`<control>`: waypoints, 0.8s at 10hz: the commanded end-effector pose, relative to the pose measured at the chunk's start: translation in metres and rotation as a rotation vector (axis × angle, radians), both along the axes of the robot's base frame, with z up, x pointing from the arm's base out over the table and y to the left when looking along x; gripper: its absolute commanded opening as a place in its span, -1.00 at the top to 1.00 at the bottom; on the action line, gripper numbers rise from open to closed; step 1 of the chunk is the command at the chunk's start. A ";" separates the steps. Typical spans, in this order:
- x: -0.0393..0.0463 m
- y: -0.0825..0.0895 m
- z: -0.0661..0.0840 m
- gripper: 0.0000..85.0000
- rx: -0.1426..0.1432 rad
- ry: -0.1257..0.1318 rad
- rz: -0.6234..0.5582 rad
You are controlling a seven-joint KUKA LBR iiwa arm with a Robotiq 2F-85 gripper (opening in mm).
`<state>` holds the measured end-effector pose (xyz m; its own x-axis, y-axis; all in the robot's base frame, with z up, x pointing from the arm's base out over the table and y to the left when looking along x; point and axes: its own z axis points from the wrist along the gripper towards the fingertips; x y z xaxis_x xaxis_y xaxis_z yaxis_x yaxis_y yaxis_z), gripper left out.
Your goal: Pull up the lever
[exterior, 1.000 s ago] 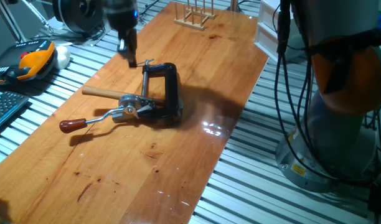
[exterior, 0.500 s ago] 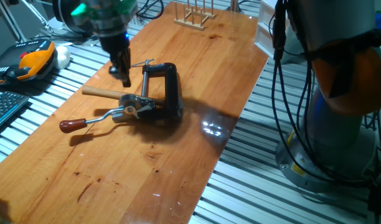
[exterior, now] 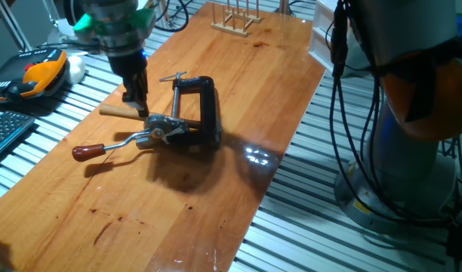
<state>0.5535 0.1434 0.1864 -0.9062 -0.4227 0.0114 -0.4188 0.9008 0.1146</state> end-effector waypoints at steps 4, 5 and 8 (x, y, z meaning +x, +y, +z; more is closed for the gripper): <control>-0.0001 0.000 0.000 1.00 -0.008 -0.011 -0.035; -0.0001 0.000 0.000 0.60 -0.050 -0.011 -0.050; 0.0259 0.035 -0.017 0.20 -0.051 -0.055 -0.096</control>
<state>0.5793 0.1725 0.1684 -0.9430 -0.3321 -0.0204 -0.3327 0.9418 0.0473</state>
